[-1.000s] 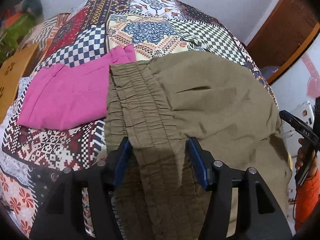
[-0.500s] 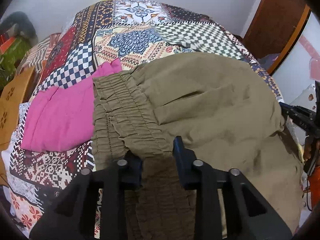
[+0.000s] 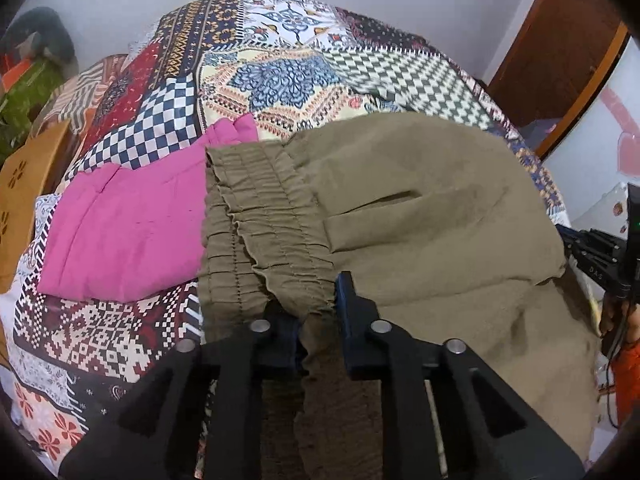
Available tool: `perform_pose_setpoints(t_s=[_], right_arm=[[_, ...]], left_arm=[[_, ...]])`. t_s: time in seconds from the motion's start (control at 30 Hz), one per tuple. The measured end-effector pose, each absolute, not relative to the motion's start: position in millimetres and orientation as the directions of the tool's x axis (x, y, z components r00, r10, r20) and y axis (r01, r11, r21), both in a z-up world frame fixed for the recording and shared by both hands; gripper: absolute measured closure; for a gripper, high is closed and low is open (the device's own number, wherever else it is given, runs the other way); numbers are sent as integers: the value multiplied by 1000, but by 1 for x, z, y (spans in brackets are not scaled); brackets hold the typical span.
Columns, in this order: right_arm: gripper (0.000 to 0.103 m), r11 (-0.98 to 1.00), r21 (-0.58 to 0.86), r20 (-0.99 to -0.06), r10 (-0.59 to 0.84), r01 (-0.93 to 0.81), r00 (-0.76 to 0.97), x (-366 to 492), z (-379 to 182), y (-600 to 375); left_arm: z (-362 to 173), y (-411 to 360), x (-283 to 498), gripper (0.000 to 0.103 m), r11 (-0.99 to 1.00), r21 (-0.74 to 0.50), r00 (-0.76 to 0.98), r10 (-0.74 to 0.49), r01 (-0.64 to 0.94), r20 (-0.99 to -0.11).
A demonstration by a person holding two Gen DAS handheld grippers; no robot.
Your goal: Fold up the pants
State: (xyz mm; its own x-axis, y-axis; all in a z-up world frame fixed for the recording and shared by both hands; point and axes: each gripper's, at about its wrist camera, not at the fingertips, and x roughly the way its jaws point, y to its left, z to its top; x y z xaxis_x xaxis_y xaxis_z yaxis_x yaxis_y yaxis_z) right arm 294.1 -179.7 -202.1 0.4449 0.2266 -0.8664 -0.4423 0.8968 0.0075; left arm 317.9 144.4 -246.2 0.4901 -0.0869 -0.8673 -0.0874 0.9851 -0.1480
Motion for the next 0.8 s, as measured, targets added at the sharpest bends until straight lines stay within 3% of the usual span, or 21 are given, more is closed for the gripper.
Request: perform_pose_setpoints(t_s=[0.13, 0.2, 0.27, 0.37, 0.53, 0.6, 0.67, 0.8], right_arm=[[87, 906, 50, -853, 257, -420, 453, 297, -184, -188], [82, 909, 60, -839, 270, -412, 473, 300, -173, -190], [69, 911, 55, -821, 274, -410, 501, 303, -161, -191], [53, 912, 25, -788, 270, -409, 553, 309, -146, -188], [50, 911, 11, -769, 272, -413, 578, 328, -136, -176], [46, 910, 7, -768, 271, -416, 581, 338, -137, -170], [33, 910, 1, -764, 268, -414, 587, 348, -141, -165], [32, 912, 4, -785, 257, -410, 564, 370, -153, -159]], left_arm=[[-229, 154, 312, 78, 983, -157, 505, -90, -92, -858], [-220, 163, 311, 72, 981, -162, 520, -84, -106, -850], [-213, 171, 313, 64, 981, -150, 535, -61, -125, -843], [-205, 183, 322, 62, 980, -126, 543, -24, -153, -840], [-205, 197, 344, 41, 971, -162, 555, -39, -175, -831], [-207, 200, 353, 38, 972, -157, 552, -35, -175, -833], [-215, 203, 365, 35, 972, -146, 533, -25, -186, -845], [-236, 210, 379, 33, 962, -172, 494, -45, -213, -868]])
